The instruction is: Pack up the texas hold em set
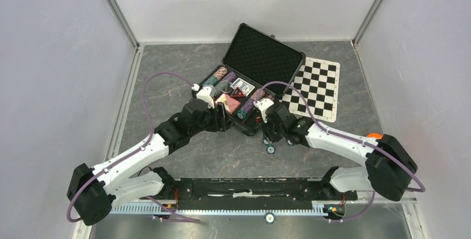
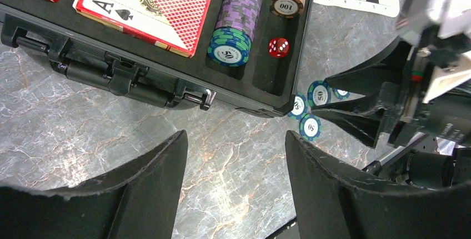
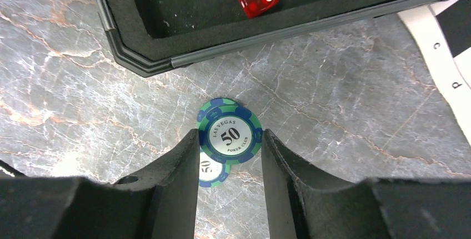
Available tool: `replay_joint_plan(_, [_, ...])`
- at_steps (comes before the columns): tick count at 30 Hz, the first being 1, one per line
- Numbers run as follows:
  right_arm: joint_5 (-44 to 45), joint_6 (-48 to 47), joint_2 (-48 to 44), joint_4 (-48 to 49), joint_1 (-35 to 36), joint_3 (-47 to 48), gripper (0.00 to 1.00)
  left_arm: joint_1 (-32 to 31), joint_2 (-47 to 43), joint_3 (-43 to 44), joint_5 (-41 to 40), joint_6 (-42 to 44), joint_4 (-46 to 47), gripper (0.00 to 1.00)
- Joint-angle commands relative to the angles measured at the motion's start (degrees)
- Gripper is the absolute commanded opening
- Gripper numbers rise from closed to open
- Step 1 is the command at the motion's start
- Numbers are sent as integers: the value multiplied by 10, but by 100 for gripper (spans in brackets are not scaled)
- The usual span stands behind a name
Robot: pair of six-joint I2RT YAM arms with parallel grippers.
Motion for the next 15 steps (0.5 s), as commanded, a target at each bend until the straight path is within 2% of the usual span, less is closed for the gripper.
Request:
replay_joint_plan(1, [17,-7,-32,-7,3,26,37,3,1,12,4,6,10,72])
replay_joint_plan(15, [-10,-3,-33,-18,4,26,37,5,13,19,33,-7,20,72])
